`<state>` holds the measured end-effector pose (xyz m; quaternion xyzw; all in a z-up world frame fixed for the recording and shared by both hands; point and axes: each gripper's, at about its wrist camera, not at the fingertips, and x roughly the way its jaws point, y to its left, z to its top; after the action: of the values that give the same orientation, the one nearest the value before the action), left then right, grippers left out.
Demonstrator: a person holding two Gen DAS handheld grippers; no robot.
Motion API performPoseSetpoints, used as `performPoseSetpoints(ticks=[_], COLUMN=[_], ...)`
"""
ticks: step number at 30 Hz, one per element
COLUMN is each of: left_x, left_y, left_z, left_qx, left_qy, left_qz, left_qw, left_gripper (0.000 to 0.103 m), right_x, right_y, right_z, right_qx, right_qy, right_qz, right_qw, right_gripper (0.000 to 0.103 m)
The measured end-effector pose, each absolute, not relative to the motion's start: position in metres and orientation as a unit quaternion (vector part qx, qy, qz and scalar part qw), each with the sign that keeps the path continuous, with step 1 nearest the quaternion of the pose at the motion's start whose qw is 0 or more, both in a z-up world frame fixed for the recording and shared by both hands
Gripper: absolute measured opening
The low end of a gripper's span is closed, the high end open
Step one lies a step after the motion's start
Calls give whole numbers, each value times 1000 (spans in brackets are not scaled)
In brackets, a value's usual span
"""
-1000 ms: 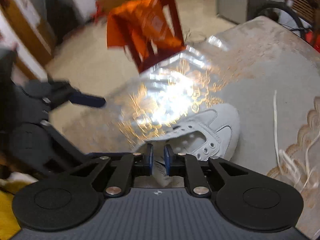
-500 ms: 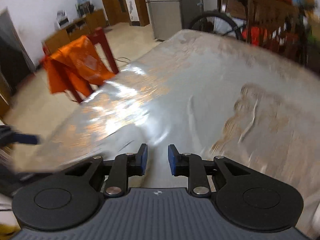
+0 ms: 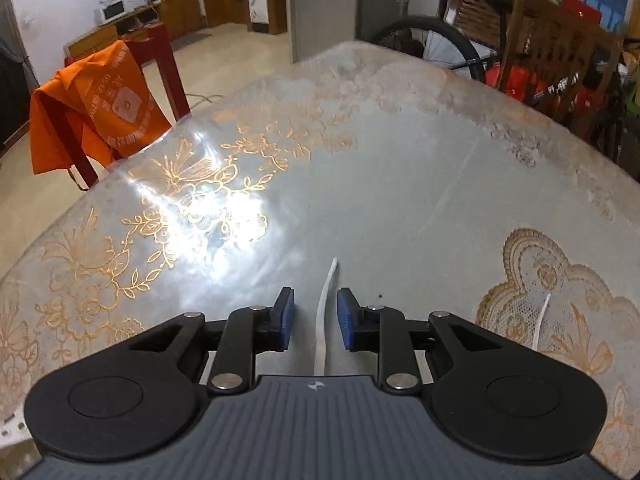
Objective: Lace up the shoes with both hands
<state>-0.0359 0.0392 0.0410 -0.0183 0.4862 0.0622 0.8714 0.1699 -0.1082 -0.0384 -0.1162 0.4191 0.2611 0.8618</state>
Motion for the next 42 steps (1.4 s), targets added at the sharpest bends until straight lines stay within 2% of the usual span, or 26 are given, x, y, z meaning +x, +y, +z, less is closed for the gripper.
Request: performPoseSetpoints(ticks=[1,2,10,17,22,26,31,36,42], left_x=[-36,-37,-50,-59,-59,-50,-29,-24,-23], left_y=[37,34,18,17,19,22,22,22,29], left_z=[41,41,42,42,44,46,34,20,9], left_qx=[-16,-12,20,18,21,30,52,16,-13], left_qy=[486,486,482,475,473,459,464,464,463], left_qz=[62,60,61,80,91,96,65,1,-14], left_qw=[872,872,874,876,876,882,882,885,886], left_gripper=[101,101,101,101,101,101,101,101,101], right_x=[166,163,117,45,8,-6,-15,-26,-28], right_y=[-107,-108,-155,-201,-204,-187,-150,-123,-112], right_z=[-38,-37,-15,29,44,47,36,21,2], right_qx=[-126,-133,-65,2,0,-62,-281,-527,-673], right_qy=[414,410,388,327,303,289,236,137,43], right_qz=[263,266,295,381,428,454,454,484,518], right_qw=[862,862,871,865,851,841,812,685,526], right_gripper=[6,1,0,0,1,1,1,0,0])
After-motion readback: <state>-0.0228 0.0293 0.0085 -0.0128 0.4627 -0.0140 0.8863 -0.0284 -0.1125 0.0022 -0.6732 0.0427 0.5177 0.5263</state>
